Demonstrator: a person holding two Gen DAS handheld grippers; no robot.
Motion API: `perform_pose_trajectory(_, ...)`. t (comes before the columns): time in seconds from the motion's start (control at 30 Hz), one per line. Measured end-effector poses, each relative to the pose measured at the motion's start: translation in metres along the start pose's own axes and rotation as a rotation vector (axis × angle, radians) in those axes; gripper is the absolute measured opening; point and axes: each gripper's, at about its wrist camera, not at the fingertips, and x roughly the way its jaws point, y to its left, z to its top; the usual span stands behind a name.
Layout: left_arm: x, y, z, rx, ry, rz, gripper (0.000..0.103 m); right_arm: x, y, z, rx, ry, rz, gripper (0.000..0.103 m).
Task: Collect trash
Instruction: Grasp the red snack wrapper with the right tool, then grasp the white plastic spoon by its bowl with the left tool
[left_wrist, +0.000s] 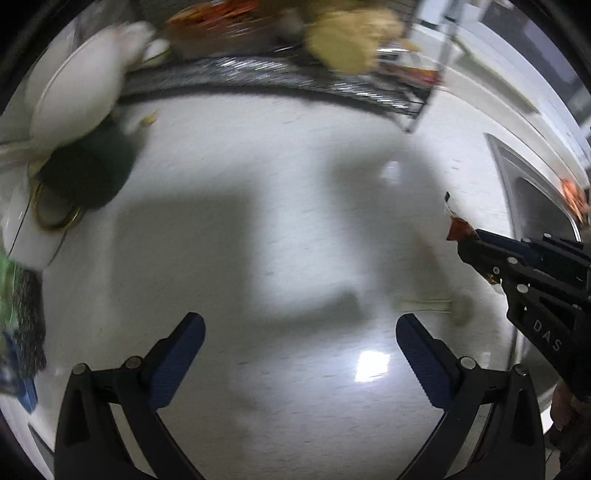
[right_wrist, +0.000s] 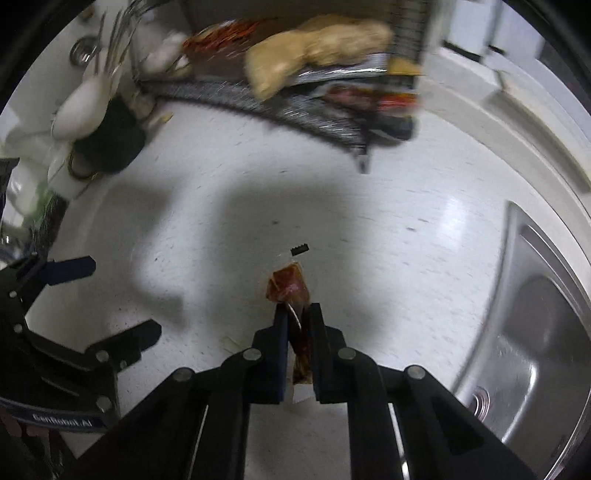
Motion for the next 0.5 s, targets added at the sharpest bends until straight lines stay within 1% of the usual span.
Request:
perform_pose_trajectory(0.13,-0.001,-0.030,0.005,0.092,-0.010,-0.050,0.103,-0.017,-0.026,-0.016,0.070,-0.017,-0.031,0.009)
perform_pose_trajectory(0.17,0.001,-0.037,0.006,0.117,-0.003,-0.053,0.103,-0.017,-0.032,-0.025,0.082,-0.020,-0.036,0.009)
perform_pose_trajectory(0.27,0.005,-0.054,0.007,0.181,0.009,-0.067,0.103,-0.022,-0.051,-0.036,0.134,-0.021,-0.053,0.009)
perform_pose_trajectory(0.43,0.007,-0.079,0.007,0.280,0.030,-0.116,0.103,-0.027,-0.071,-0.058,0.204,-0.013,-0.065,0.009)
perform_pose_trajectory(0.5,0.007,-0.082,0.008,0.323,0.034,-0.132,0.103,-0.020,-0.070,-0.053,0.216,-0.012,-0.063,0.009)
